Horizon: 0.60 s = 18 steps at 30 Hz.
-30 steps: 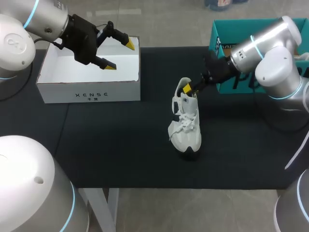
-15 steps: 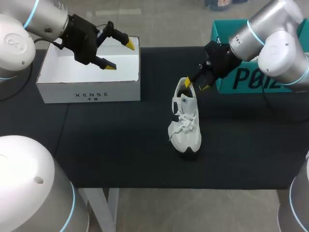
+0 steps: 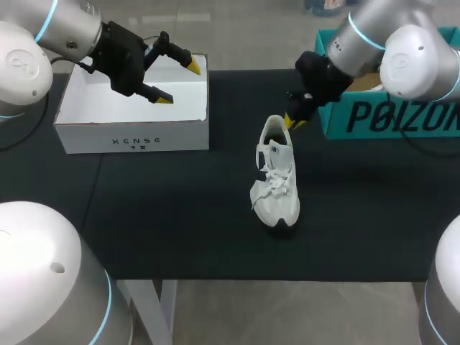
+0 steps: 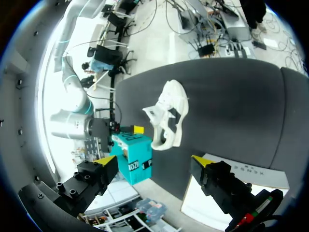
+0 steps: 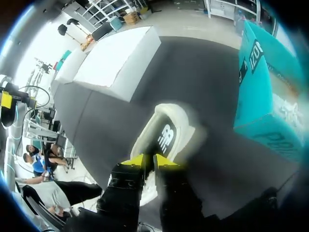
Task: Take the shoe out of the shoebox, open the shoe tongue, remove and reinsert the insole, then place the shoe into the shoebox
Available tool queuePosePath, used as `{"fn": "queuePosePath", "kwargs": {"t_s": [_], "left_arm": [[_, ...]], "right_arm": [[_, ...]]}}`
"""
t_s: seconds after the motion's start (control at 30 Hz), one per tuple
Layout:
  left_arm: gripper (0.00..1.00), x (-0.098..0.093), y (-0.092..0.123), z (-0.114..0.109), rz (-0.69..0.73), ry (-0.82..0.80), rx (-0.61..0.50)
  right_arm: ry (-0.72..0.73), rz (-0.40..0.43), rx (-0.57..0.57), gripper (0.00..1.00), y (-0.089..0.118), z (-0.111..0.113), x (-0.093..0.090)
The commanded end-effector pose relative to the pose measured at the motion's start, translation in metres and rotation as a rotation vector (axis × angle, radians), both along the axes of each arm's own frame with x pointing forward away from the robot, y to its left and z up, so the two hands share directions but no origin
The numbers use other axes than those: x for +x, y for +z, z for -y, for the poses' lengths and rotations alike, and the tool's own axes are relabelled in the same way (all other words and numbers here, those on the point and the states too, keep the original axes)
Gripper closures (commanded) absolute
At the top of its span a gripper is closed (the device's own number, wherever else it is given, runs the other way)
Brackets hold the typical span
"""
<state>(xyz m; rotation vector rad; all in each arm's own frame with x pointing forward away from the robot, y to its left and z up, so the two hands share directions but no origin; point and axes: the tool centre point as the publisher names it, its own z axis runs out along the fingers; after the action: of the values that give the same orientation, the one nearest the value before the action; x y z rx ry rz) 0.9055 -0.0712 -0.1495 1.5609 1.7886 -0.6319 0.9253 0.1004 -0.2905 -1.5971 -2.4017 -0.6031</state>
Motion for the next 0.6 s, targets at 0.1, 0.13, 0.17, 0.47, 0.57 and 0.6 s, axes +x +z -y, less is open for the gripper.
{"fn": "queuePosePath", "kwargs": {"t_s": [0.1,0.13,0.17,0.47,0.57,0.6], "left_arm": [[0.00,0.000,0.000,0.000,0.001,0.001,0.003],[0.00,0.000,0.000,0.000,0.001,0.001,0.003],[0.00,0.000,0.000,0.000,0.001,0.001,0.003],[0.00,0.000,0.000,0.000,0.001,0.001,0.003],[0.00,0.000,0.000,0.000,0.001,0.001,0.003],[0.00,0.000,0.000,0.000,0.001,0.001,0.003]], "right_arm": [[-0.035,0.042,0.018,1.00,0.000,-0.016,0.006],[-0.041,0.061,-0.041,1.00,0.000,-0.020,0.010],[-0.043,0.081,-0.119,1.00,0.002,-0.024,0.013],[-0.089,0.073,-0.496,1.00,0.007,-0.026,0.023],[-0.089,0.073,-0.496,1.00,0.007,-0.026,0.023],[-0.089,0.073,-0.496,1.00,0.007,-0.026,0.023]]}}
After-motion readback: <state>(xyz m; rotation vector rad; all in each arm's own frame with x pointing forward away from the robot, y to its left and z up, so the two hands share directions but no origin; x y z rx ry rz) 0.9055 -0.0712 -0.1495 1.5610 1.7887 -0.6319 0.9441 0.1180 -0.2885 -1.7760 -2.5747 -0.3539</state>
